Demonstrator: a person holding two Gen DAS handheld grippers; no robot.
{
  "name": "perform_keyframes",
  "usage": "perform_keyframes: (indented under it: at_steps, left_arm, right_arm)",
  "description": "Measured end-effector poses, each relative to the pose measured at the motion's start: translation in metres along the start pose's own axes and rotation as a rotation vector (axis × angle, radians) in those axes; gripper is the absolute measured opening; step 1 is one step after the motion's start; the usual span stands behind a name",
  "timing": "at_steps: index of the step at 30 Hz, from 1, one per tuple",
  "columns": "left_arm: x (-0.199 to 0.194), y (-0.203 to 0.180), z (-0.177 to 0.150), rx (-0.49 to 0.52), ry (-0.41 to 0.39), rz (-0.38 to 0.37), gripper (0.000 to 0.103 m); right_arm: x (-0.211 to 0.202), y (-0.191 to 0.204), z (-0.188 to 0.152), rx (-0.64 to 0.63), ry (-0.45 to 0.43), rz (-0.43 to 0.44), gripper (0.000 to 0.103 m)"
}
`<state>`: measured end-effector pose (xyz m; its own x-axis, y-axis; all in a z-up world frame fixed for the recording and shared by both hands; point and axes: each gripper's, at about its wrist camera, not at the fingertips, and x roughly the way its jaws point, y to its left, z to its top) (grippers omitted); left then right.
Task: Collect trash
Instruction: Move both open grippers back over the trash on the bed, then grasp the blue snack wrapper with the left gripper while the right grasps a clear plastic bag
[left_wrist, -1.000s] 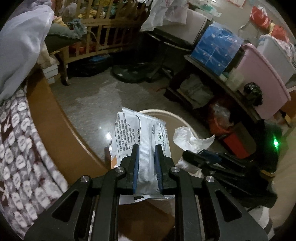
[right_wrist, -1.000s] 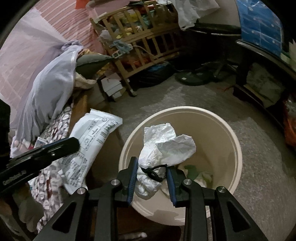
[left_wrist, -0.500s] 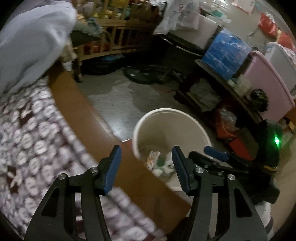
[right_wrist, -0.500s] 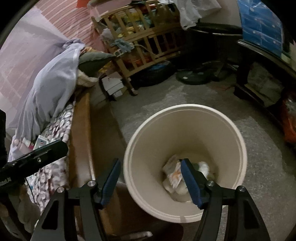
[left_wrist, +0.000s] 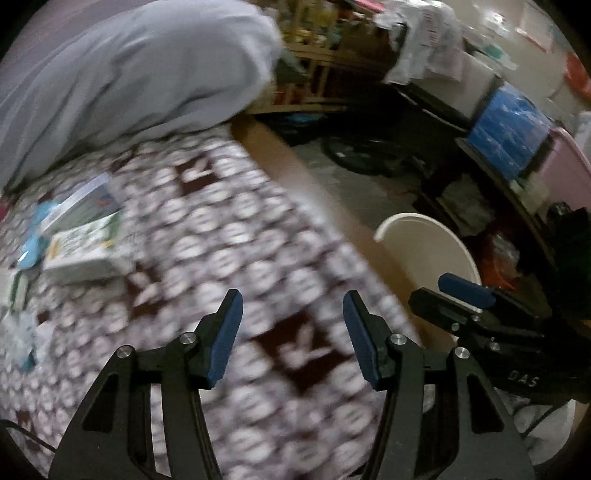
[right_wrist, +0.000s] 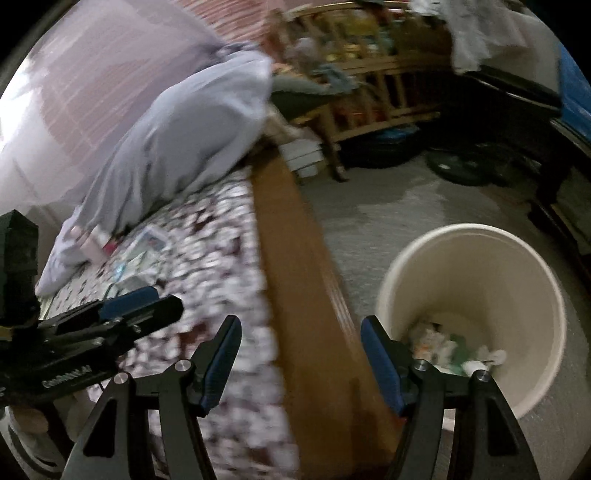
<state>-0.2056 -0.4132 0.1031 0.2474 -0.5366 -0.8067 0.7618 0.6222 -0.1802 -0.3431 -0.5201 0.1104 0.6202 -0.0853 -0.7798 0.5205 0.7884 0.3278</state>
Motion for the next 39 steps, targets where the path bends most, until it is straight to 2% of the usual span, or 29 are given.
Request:
perform_keyframes:
  at_steps: [9,17,21,26,29,33,34,35,37,39]
  left_arm:
    - [-0.039,0.096,-0.031,-0.128,-0.011,0.149,0.055]
    - [-0.066,0.206,-0.061,-0.299,-0.009,0.288,0.055]
    - [-0.066,0.257,-0.069,-0.404,0.007,0.339,0.055]
    - [-0.053,0.305,-0.075,-0.570,-0.004,0.332,0.055]
    - [-0.036,0.316,-0.073,-0.618,0.007,0.303,0.055]
    - [-0.021,0.323,-0.073,-0.624,0.030,0.267,0.053]
    - [-0.022,0.324,-0.074,-0.607,0.028,0.262,0.039]
    - [-0.023,0.324,-0.074,-0.592,0.034,0.256,0.031]
    - [-0.030,0.329,-0.078,-0.583,0.049,0.203,0.029]
    - [-0.039,0.332,-0.083,-0.574,0.060,0.193,0.029]
  right_arm:
    - [0.040,0.083,-0.006,-0.110,0.079,0.118,0.065]
    - [0.079,0.167,-0.019,-0.264,0.165,0.206,0.065]
    - [0.092,0.197,-0.025,-0.319,0.192,0.240,0.065]
    - [0.109,0.229,-0.030,-0.392,0.215,0.267,0.066]
    - [0.122,0.247,-0.032,-0.445,0.220,0.280,0.068]
    - [0.140,0.272,-0.035,-0.513,0.233,0.309,0.069]
    - [0.147,0.280,-0.035,-0.533,0.237,0.320,0.069]
    - [0.152,0.287,-0.035,-0.551,0.238,0.329,0.069]
    - [0.163,0.300,-0.034,-0.579,0.242,0.339,0.069]
    - [0.175,0.310,-0.033,-0.599,0.246,0.353,0.069]
